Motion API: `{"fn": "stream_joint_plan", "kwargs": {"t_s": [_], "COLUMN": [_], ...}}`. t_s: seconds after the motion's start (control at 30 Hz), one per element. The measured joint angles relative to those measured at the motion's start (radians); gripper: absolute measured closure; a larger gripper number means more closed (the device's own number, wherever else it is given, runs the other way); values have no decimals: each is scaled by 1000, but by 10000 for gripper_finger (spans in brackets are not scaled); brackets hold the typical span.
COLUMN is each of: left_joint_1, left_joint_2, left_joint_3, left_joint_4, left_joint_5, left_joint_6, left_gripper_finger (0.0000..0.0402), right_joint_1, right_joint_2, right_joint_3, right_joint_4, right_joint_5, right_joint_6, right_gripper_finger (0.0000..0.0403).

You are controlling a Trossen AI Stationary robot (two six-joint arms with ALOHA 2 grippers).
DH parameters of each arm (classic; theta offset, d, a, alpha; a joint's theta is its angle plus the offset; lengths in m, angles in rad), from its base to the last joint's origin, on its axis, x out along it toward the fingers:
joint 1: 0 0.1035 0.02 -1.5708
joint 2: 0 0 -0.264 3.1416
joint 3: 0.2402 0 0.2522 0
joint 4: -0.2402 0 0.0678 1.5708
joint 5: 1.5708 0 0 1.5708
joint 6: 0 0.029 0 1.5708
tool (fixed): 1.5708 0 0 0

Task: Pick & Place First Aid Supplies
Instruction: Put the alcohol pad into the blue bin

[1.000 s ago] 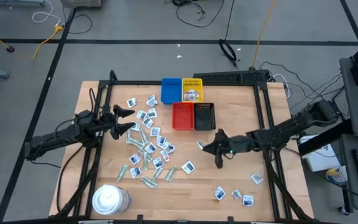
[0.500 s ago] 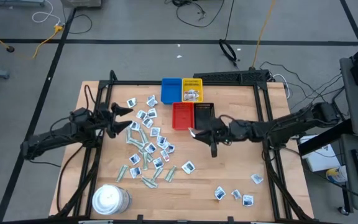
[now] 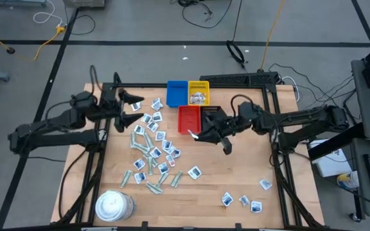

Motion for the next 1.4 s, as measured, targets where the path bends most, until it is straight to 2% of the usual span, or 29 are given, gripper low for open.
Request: {"fn": "stream_joint_plan", "kwargs": {"t_s": [0.1, 0.37, 0.7, 0.87, 1.13, 1.27, 1.4], "left_joint_1": [-13, -75, -150, -192, -239, -259, -278], "left_joint_2": [100, 316, 538, 629, 701, 699, 700], "left_joint_3": [86, 257, 429, 503, 542, 542, 542], "left_joint_4": [-1, 55, 117, 111, 111, 111, 112], "left_joint_5": [38, 147, 201, 253, 242, 233, 208], "left_joint_6": [20, 64, 66, 84, 90, 99, 113], "left_gripper_finger": [11, 11, 11, 11, 12, 49, 133], "right_joint_1": [-16, -54, -69, -69, -81, -81, -81], "right_joint_2": [-1, 20, 65, 85, 97, 93, 96], "right_joint_3": [55, 147, 159, 159, 159, 159, 159], "right_joint_4": [5, -4, -7, -19, -23, -20, -31], "right_joint_5": [-55, -111, -210, -212, -184, -185, -184], "right_joint_6": [-10, -4, 42, 36, 42, 42, 42], "right_gripper_finger": [403, 403, 403, 403, 403, 403, 403]}}
